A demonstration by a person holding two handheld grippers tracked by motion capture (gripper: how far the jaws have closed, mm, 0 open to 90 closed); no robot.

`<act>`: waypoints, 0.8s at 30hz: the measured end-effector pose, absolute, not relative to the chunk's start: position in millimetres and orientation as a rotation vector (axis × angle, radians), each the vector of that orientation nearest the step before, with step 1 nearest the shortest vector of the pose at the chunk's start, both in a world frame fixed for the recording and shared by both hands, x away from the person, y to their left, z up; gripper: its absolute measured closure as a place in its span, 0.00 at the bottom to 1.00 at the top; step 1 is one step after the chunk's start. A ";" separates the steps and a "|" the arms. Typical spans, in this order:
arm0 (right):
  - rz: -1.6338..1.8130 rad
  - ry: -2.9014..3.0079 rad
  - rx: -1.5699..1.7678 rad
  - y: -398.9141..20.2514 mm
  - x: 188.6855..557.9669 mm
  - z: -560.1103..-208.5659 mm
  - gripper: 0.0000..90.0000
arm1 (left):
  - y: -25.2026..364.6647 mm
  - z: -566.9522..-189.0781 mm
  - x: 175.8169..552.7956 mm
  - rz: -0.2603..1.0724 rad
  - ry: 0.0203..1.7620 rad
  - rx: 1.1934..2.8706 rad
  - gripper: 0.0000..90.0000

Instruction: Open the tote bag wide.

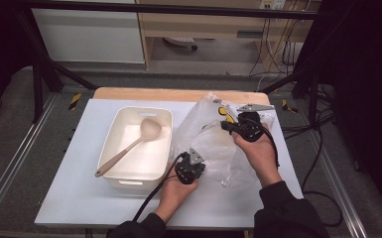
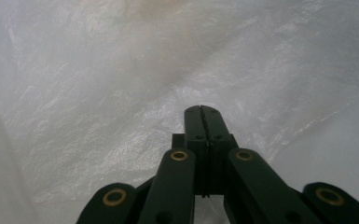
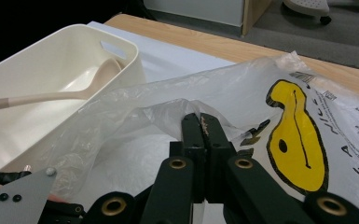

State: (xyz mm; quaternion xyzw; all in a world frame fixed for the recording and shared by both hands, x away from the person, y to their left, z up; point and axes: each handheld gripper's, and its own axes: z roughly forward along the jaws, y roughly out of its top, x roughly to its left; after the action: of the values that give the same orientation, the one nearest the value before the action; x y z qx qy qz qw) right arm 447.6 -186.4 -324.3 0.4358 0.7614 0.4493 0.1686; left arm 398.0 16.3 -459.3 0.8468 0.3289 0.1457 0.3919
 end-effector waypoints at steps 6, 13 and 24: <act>1.295 2.139 1.244 -191.1 450.1 -315.0 1.00 | 16.0 -459.1 398.1 0.372 0.834 2.154 1.00; 1.301 2.132 1.243 -194.5 450.9 -306.1 1.00 | 15.3 -458.2 398.7 0.375 0.829 2.165 1.00; 1.293 2.118 1.228 -200.0 449.7 -288.8 1.00 | 14.5 -457.2 399.8 0.373 0.826 2.177 1.00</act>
State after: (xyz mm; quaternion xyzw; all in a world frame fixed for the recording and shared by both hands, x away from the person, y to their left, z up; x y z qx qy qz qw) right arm 449.7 -200.0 -288.8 0.4357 0.7516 0.4590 0.1856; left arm 399.8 14.5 -457.2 0.8533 0.3238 0.1462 0.3816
